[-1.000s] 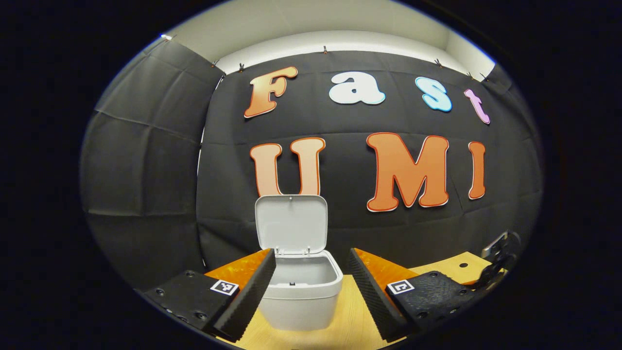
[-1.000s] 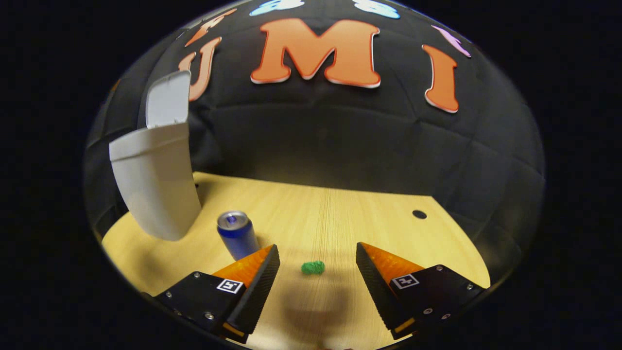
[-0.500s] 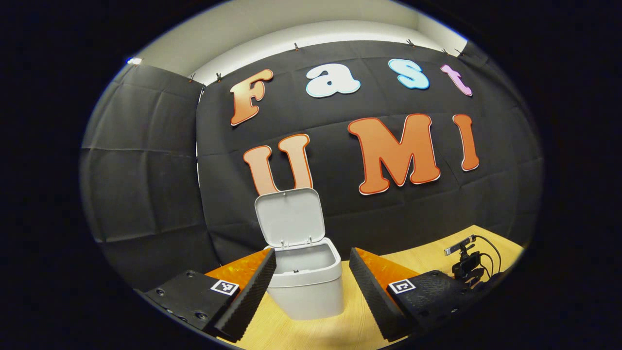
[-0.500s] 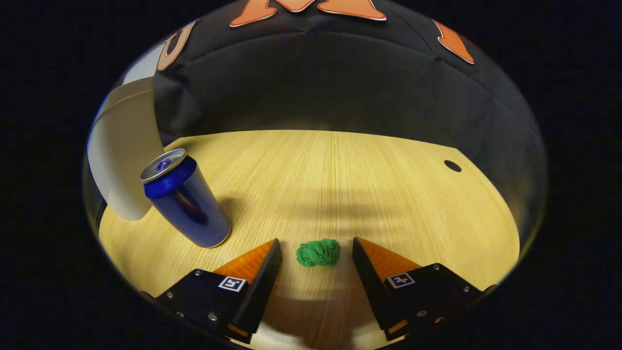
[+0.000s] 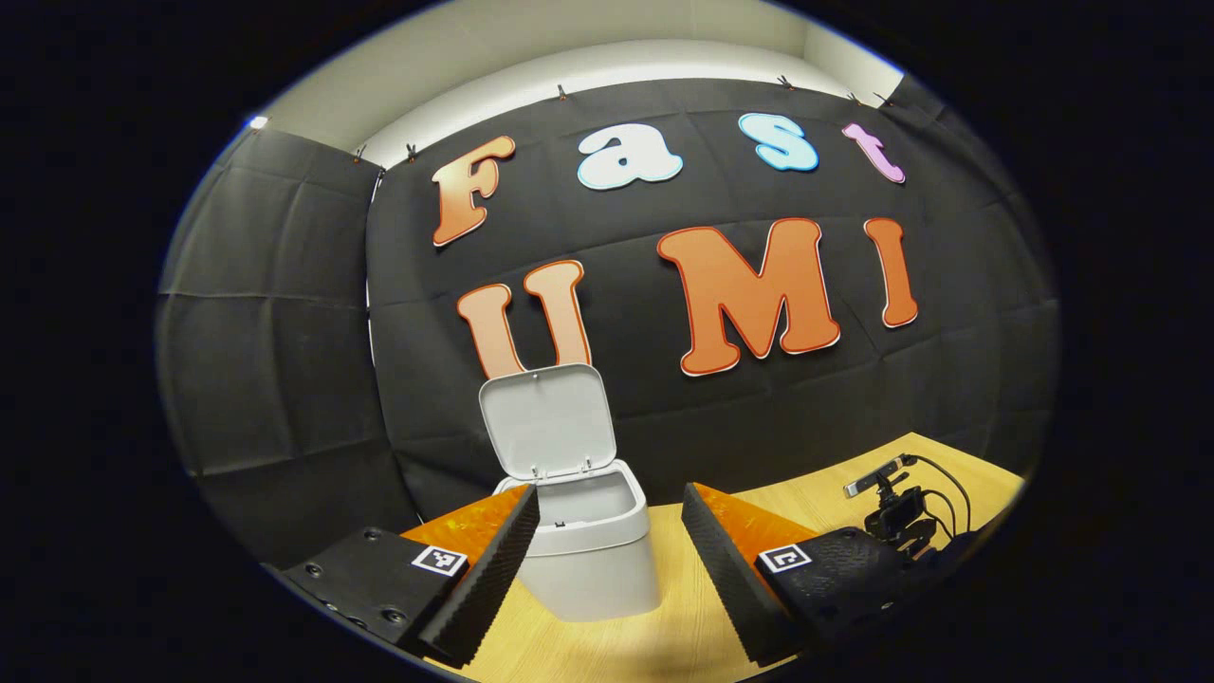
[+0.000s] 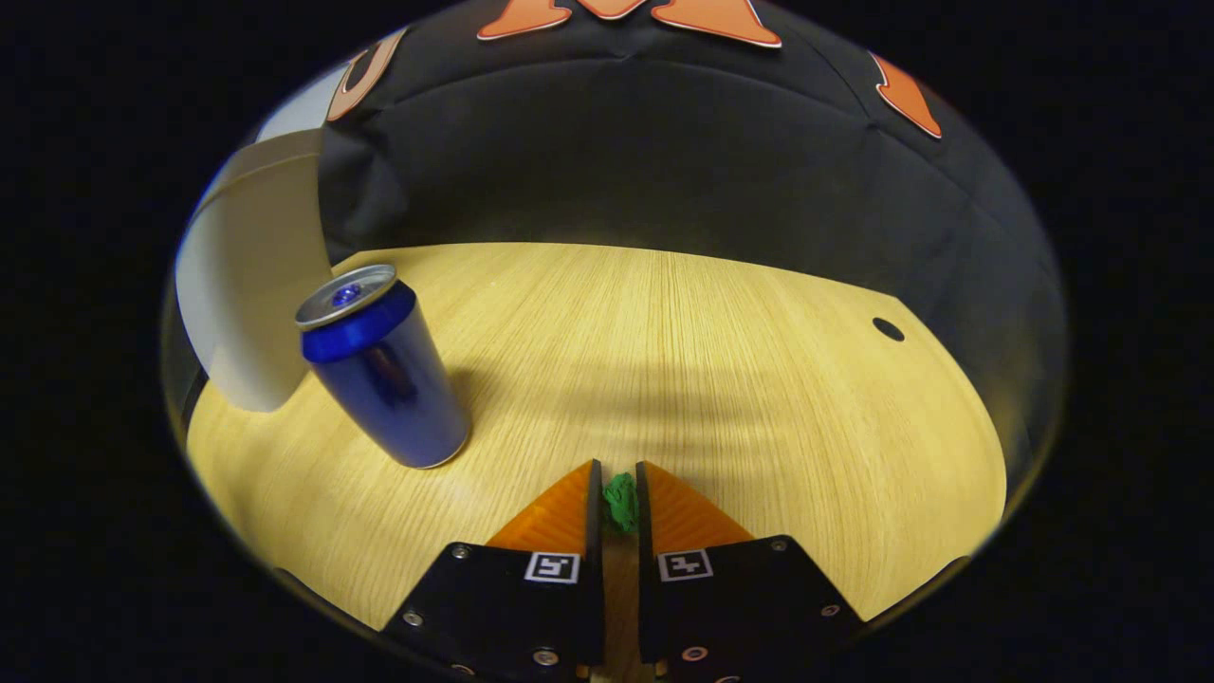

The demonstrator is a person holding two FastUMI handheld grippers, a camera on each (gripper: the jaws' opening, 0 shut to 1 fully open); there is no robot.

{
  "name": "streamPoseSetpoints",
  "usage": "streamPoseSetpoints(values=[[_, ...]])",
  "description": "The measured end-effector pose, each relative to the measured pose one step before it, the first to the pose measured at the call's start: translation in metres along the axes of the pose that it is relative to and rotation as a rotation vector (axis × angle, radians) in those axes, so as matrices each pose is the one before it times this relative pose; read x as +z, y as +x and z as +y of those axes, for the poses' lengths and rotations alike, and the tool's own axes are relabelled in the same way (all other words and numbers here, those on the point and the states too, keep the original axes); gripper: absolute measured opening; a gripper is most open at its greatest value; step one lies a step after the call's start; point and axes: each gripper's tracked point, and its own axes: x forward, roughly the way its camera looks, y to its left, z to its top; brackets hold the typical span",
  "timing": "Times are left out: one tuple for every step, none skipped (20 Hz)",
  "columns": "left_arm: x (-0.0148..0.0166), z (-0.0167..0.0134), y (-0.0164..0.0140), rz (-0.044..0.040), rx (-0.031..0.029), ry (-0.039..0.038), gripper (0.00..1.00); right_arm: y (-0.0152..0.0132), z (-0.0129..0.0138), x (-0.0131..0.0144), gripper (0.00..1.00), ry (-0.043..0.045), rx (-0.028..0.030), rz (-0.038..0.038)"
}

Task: Press the lid of the desktop garbage bin to open it, pick up the crumpled paper on the desktop and throw it into the bin, then pick up the pop can on the desktop and drop it into the bin, and finally close the garbage bin lid.

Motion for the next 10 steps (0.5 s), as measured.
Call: streamPoseSetpoints(values=[[-0.0017,0.0033,-0.00016,-0.00669,-0.00043,-0.00571,0.95,-0.00569,0.00044,0.00456,0.12,0.02635,0.01845,-0.00599],[-0.00078,0.00359,0.00027,-0.00355,0.00067,-0.01021,0.95,-0.00622,0.00066,0.00878,0.11,0.01044,0.00756,-0.02358],[-0.00117,0.00462,-0.00086,-0.00382,0.00157,-0.01235,0.95,-0.00646,-0.00166,0.01074,0.1,0.00433,-0.00122,-0.03281],[-0.0014,0.0029,0.00063,-0.00078,-0.00096,-0.01375,0.95,-0.00951,0.00182,0.01185,0.1,0.00611,0.00243,-0.03339],[-0.00237,0.00407,-0.00079,-0.00306,0.00345,-0.01104,0.95,-0.00936,0.00175,0.01491,0.09,0.00541,-0.00018,-0.02845],[-0.00042,0.00441,0.00068,-0.00585,-0.0004,-0.00981,0.95,-0.00823,0.0011,0.01724,0.09,0.00483,0.00468,-0.0381],[-0.00161,0.00413,0.00076,-0.00624,0.00284,-0.00935,0.99,-0.01354,0.00698,0.02792,0.09,0.00253,0.01089,-0.05571],[-0.00201,0.00489,0.00121,-0.00645,-0.00214,-0.01739,0.95,-0.01227,0.01468,0.02788,0.09,0.00164,0.02069,-0.0587],[-0.00202,0.00471,0.00013,-0.00243,0.00489,-0.01168,0.95,-0.00886,0.01562,0.0278,0.09,-0.00186,0.02408,-0.05293],[-0.00262,0.00619,0.00221,0.00012,0.0001,-0.01575,0.95,-0.00432,0.01701,0.02964,0.09,-0.00558,0.02161,-0.04677]])
